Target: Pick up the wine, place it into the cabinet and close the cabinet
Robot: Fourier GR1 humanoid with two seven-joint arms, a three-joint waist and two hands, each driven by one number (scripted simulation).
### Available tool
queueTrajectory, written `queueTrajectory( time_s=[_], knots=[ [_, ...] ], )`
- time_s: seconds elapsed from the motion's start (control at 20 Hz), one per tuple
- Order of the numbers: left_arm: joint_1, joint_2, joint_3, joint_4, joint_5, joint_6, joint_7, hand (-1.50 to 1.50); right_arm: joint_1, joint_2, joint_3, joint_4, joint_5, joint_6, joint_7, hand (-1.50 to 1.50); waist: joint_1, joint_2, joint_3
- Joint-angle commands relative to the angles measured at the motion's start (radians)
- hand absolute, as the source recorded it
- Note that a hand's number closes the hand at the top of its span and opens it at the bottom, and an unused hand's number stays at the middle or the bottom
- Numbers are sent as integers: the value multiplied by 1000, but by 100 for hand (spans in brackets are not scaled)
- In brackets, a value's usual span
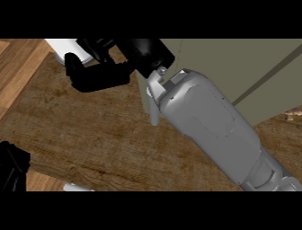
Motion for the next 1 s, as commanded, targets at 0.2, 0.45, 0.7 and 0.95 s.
queueTrajectory(
  time_s=[0.2,0.45,0.7,0.95],
  knots=[
    [11,-4,28,42,23,-48,-28,150,-38,-32,-149,195,-100,-43,-61,150,-32,25,1],
    [32,-5,41,70,28,-68,-50,150,-11,-90,-126,234,-116,-32,-63,150,-43,31,-2],
    [40,-8,55,88,36,-68,-55,150,27,-120,-115,255,-130,9,-109,150,-77,34,1],
    [51,1,72,99,43,-88,-67,150,42,-136,-119,274,-154,63,-172,150,-93,35,2]
  ],
)
